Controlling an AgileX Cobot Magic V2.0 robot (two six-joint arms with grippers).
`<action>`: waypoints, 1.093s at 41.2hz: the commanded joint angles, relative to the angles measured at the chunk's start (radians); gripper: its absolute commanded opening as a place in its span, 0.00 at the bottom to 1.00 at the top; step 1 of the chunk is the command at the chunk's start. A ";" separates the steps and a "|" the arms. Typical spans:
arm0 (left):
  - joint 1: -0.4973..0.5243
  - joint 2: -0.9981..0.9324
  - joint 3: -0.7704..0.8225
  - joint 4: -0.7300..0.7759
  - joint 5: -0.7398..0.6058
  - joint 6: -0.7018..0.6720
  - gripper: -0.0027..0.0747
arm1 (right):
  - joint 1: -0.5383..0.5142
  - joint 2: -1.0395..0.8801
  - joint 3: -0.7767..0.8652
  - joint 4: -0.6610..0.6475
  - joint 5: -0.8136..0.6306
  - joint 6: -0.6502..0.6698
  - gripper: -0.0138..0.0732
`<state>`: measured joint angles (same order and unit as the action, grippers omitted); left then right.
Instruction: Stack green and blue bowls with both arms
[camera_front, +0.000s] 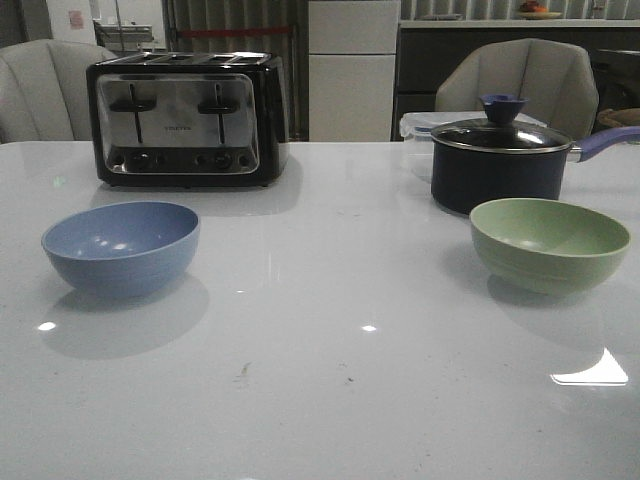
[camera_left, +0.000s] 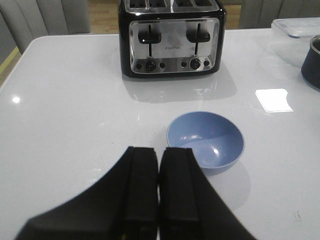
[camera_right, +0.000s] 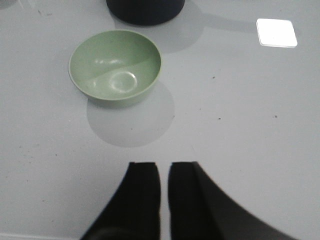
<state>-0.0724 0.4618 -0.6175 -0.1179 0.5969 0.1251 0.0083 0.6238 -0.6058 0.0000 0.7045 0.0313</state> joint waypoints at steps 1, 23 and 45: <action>-0.007 0.022 -0.029 -0.011 -0.058 -0.001 0.39 | -0.004 0.053 -0.037 -0.011 -0.067 -0.001 0.64; -0.007 0.037 -0.029 -0.011 -0.060 -0.001 0.65 | -0.006 0.556 -0.202 0.013 -0.117 0.009 0.76; -0.007 0.037 -0.029 -0.011 -0.056 -0.001 0.65 | -0.055 1.118 -0.646 0.135 -0.047 -0.050 0.76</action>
<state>-0.0724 0.4889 -0.6143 -0.1179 0.6172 0.1251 -0.0396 1.7242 -1.1721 0.1250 0.6663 0.0000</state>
